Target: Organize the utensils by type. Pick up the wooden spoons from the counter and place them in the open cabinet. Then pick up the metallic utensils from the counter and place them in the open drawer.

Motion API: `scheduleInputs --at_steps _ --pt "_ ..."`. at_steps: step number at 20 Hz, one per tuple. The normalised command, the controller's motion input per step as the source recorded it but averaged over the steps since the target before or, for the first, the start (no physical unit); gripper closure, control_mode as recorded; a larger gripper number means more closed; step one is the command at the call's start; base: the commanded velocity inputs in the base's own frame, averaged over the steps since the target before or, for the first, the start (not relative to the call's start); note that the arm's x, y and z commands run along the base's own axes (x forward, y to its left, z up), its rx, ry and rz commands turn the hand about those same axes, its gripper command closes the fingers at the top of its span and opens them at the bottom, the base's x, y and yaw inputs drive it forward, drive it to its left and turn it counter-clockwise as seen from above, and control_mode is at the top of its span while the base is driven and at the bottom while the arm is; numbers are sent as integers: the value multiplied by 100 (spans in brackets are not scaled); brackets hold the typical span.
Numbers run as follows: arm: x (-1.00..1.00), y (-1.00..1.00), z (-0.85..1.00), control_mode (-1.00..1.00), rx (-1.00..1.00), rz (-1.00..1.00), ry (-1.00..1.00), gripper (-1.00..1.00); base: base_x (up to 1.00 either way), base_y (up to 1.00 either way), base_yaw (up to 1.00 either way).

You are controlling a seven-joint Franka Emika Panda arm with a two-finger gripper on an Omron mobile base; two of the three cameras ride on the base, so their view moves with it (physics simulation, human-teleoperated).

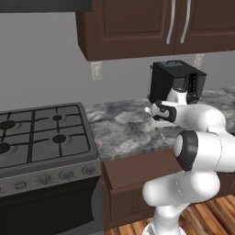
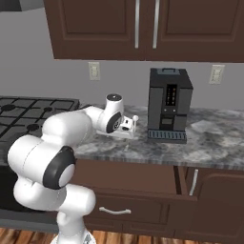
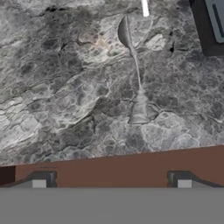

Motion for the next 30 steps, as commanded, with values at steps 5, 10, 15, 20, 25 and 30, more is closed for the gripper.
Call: scheduleInputs --at_steps 5,10,15,20,25,30 --pt "41 -3 -9 -100 0 0 1 -100 0 0 0" --pt "23 0 -21 -100 0 0 0 -100 0 0 0" --pt "20 -8 -28 -100 0 0 0 -100 0 0 0" --pt "11 -30 -16 -100 0 0 0 -100 0 0 0" --pt "11 -6 -27 -100 0 0 0 -100 0 0 0" --pt "19 0 -23 -100 0 0 0 -100 0 0 0"
